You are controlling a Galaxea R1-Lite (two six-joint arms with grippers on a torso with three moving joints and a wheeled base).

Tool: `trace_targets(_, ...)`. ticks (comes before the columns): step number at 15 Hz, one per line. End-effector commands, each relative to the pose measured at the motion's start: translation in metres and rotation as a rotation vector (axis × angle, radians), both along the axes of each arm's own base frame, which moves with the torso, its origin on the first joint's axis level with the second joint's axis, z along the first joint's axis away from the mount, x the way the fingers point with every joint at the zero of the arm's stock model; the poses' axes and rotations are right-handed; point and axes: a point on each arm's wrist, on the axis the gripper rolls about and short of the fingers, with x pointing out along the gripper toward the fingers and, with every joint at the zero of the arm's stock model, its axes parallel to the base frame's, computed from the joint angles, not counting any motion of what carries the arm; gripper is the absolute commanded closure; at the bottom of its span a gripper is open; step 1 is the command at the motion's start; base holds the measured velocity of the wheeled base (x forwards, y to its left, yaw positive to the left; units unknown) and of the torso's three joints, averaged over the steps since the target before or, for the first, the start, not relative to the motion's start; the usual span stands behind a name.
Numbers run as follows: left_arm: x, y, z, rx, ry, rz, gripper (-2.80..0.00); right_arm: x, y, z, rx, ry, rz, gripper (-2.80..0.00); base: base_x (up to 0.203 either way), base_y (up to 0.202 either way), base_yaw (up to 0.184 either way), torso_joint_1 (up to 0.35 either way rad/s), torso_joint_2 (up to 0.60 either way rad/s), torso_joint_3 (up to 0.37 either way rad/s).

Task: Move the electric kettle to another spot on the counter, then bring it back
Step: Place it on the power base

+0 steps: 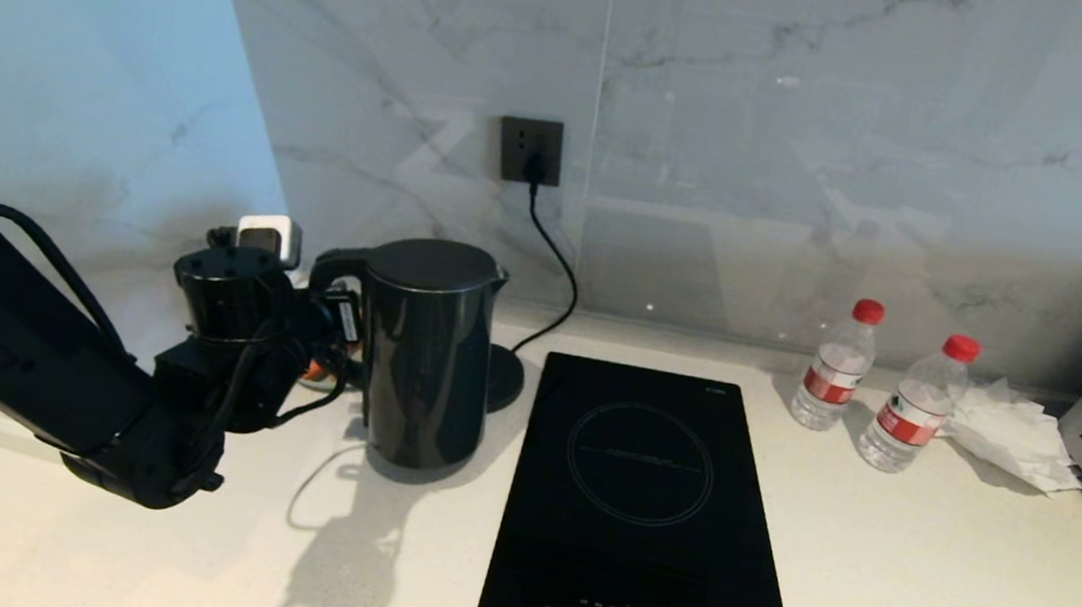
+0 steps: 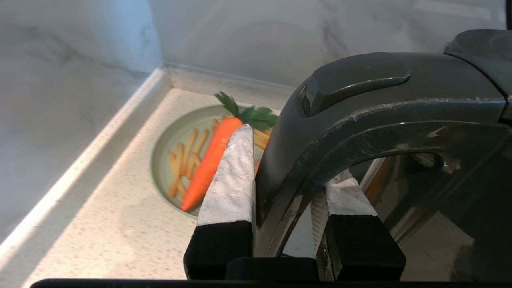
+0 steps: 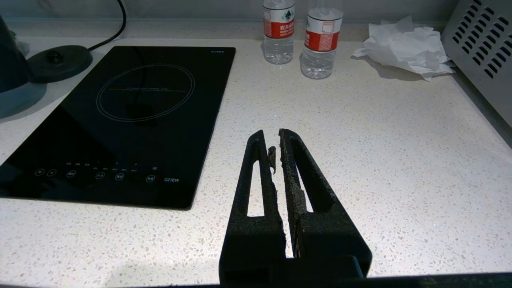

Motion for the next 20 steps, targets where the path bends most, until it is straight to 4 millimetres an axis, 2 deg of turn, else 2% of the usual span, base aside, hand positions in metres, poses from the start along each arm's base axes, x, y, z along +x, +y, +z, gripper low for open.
trace_targets(1, 0.001, -0.011, -0.003, -0.002, -0.003, -0.017, 0.00, 0.000, 0.000, 0.000, 0.000, -0.001, 0.000, 0.00, 0.000, 0.000, 0.000, 0.000, 0.00, 0.000)
trace_targets(6, 0.007, -0.025, -0.006, 0.002, 0.007, -0.009, 0.00, 0.000, 0.000, 0.000, 0.000, -0.001, 0.000, 0.00, 0.000, 0.000, 0.000, 0.000, 0.00, 0.000)
trace_targets(14, 0.013, -0.041, 0.004, -0.034, 0.026, -0.029, 0.00, 0.000, 0.000, 0.000, -0.001, -0.001, 0.000, 0.00, 0.000, 0.000, 0.000, 0.000, 0.00, 0.000)
trace_targets(20, 0.027, -0.055, 0.003, -0.049, 0.010, 0.005, 0.00, 0.000, 0.000, 0.000, 0.000, 0.001, 0.000, 0.00, 0.000, 0.000, 0.000, 0.000, 0.00, 0.000)
